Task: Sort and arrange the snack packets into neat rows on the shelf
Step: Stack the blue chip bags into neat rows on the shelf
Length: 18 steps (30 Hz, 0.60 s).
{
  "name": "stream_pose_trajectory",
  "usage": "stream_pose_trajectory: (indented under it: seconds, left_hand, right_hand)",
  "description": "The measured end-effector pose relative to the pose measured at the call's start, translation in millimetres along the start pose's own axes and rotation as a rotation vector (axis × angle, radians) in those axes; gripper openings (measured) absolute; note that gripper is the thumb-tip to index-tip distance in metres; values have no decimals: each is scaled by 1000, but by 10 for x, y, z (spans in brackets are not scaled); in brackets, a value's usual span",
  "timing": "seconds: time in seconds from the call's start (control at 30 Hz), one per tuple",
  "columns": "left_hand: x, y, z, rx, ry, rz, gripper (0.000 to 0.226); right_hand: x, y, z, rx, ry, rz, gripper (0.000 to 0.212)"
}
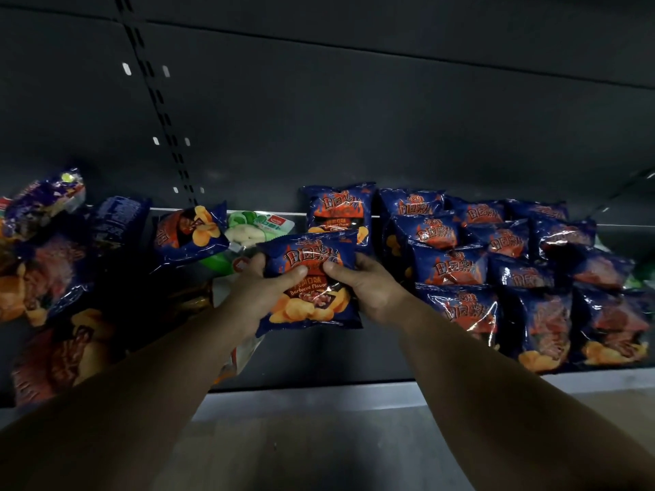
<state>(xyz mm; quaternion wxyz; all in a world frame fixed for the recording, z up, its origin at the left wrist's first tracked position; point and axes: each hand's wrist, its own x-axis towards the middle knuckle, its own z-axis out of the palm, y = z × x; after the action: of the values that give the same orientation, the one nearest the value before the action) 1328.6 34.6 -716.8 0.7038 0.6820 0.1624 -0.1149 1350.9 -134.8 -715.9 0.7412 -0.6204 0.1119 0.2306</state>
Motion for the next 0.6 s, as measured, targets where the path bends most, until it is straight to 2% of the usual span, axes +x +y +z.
stream_pose_trajectory:
  seconds: [0.07, 0.1, 0.17, 0.23, 0.3, 0.4, 0.53, 0.6]
  left_hand:
    - [42, 24, 12, -77, 2, -73, 89]
    - [107, 2, 5, -123, 36, -102, 92]
    - [158, -1, 29, -123, 109, -99, 61]
    - [171, -7, 76, 30, 191, -37, 35]
    - [175, -23, 112, 167, 276, 52, 38]
    - [228, -35, 125, 196, 336, 101, 49]
    - [295, -38, 158, 98, 351, -41, 54]
    - [282, 9, 190, -57, 244, -165, 57]
  right_hand:
    - [15, 25, -48, -5, 30, -3, 48]
    - [21, 36, -75, -17, 37, -2, 47]
    - [19, 50, -116, -35, 43, 1, 43]
    - [17, 58, -141, -56, 29, 13, 44]
    - [16, 52, -149, -63, 5, 29, 45]
    - [25, 52, -153, -66, -12, 56, 61]
    - [51, 71, -185, -88, 60, 30, 46]
    - [66, 89, -235, -126, 150, -14, 42]
